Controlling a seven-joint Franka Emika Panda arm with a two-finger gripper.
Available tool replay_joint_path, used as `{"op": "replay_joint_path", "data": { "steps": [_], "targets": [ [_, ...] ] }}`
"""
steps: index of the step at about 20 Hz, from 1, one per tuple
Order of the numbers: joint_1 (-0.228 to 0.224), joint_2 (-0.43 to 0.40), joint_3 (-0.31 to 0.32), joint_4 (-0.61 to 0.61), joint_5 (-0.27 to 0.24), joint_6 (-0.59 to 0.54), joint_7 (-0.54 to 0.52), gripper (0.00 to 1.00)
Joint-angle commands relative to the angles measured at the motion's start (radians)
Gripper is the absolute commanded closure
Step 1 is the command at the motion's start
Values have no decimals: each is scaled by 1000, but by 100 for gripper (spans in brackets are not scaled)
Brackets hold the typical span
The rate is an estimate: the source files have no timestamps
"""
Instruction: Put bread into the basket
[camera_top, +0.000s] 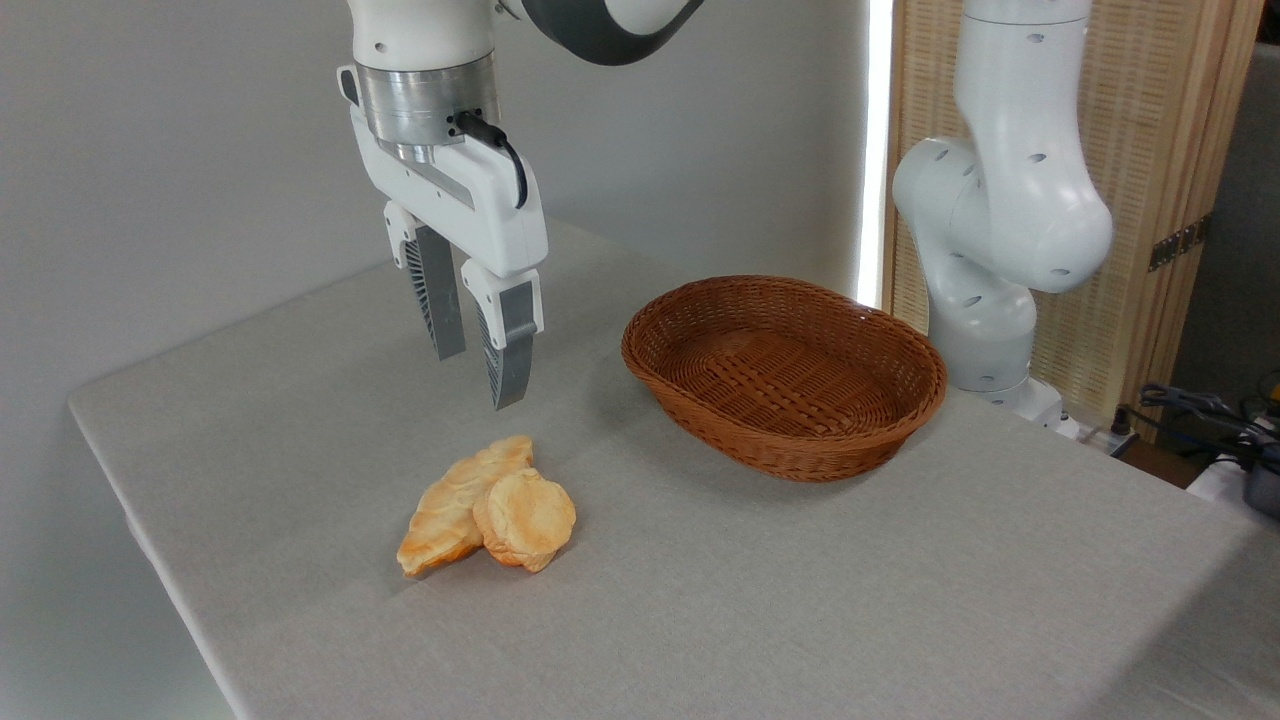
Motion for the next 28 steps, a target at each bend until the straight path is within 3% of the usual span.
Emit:
{"op": "replay_joint_path", "data": {
  "steps": [1,28],
  "targets": [
    [-4,-12,7,12,-9,-26,7,0],
    [-4,-13,7,12,-9,-67,11,0]
  ]
}}
